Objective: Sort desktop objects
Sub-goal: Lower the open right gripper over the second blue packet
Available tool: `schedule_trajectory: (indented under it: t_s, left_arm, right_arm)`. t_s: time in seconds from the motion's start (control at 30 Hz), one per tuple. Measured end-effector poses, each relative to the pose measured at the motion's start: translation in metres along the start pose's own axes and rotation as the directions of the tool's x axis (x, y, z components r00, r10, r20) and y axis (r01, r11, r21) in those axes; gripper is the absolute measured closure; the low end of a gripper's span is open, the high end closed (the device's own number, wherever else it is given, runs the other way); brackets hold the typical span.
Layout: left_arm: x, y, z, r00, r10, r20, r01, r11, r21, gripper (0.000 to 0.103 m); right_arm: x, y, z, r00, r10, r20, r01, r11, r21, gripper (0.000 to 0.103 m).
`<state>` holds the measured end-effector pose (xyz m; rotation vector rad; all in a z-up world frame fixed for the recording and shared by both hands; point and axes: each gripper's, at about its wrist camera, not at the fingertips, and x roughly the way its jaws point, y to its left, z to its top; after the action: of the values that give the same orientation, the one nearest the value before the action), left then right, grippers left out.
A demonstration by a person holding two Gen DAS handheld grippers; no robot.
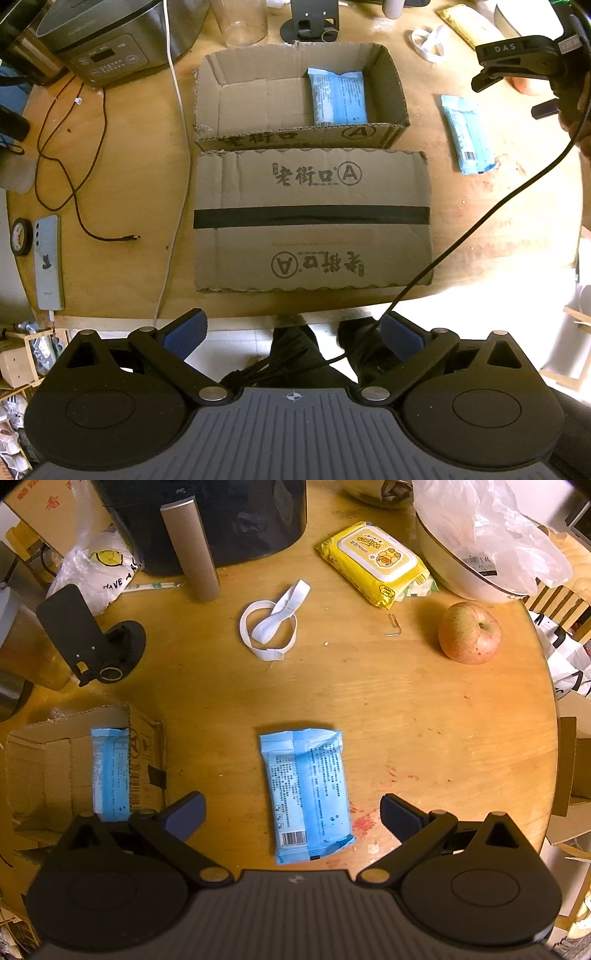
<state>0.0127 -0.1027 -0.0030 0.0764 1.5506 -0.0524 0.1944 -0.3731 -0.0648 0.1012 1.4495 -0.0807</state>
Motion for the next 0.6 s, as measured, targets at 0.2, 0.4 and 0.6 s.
schedule_trajectory:
  t_s: [0.2, 0.4, 0.6]
  left_arm:
    - [0.001, -0.003, 0.001, 1.000, 0.002, -0.002, -0.002, 1.000, 0.000, 0.000]
    - [0.002, -0.005, 0.002, 1.000, 0.002, -0.006, -0.002, 1.000, 0.001, 0.000]
    - [0.004, -0.008, 0.004, 1.000, 0.003, -0.010, -0.003, 1.000, 0.002, 0.000]
  right_arm:
    - [0.003, -0.005, 0.003, 1.000, -0.004, -0.003, 0.004, 1.000, -0.021, 0.000]
    - [0.007, -0.009, 0.005, 1.000, -0.007, -0.005, 0.007, 0.999, -0.042, 0.000]
    - [0.010, -0.014, 0.008, 1.000, -0.011, -0.008, 0.010, 0.998, -0.063, 0.000]
